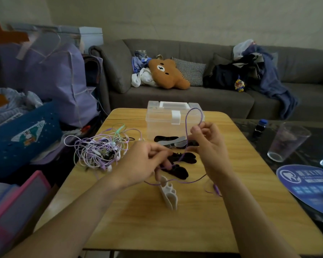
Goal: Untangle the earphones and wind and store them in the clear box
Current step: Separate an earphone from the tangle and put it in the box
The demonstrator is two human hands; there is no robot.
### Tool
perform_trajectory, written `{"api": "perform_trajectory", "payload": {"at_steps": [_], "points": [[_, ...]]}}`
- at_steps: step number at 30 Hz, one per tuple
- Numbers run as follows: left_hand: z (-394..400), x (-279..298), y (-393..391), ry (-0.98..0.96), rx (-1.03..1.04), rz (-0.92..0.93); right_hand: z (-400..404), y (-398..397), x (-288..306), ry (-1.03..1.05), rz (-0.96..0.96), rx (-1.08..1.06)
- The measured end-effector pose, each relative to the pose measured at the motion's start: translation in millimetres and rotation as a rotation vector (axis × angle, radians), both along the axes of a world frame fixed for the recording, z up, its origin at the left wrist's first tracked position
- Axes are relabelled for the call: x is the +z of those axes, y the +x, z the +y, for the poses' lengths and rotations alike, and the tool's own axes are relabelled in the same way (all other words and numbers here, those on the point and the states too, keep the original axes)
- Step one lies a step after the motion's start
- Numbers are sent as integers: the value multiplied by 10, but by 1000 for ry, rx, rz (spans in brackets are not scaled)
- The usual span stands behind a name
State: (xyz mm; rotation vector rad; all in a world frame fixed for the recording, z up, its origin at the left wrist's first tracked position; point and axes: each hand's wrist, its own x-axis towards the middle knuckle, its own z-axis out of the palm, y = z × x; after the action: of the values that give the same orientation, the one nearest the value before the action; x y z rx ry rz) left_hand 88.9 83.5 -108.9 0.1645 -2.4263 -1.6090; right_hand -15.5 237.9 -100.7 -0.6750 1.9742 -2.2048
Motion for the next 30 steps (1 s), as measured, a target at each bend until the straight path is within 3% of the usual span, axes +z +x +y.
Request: {"api": "perform_trajectory", "payload": {"at_steps": [3,8,11,13,16,18,20,22,23,25,30], "points": [[-175,66,44,-17,81,74,193,-121,70,-48,-51,-111],[-478,120,172,-225,72,65,471,-322,70,150,-54,-299],[-604,112,202,-371,146,4,616,-435,43,-10,-206,-348],[-589,90,195,-460,194,58,657,-496,11,-52,-260,-465],[-446,58,125,-307,187,152,554,-447,-29,221,-218,-549],[-318,77,90,-246,190,224,431,-242,27,482,13,-563],[-189,111,66,-294,207,305,315,9,162,463,403,-489],[-53,154,49,-284,178,347,206,210,274,382,674,-205],[6,163,38,-257,158,366,151,279,297,377,679,-13],[89,166,20,-235,148,406,56,381,287,382,500,289],[12,183,-1,-216,262,420,131,208,197,444,372,172]]}}
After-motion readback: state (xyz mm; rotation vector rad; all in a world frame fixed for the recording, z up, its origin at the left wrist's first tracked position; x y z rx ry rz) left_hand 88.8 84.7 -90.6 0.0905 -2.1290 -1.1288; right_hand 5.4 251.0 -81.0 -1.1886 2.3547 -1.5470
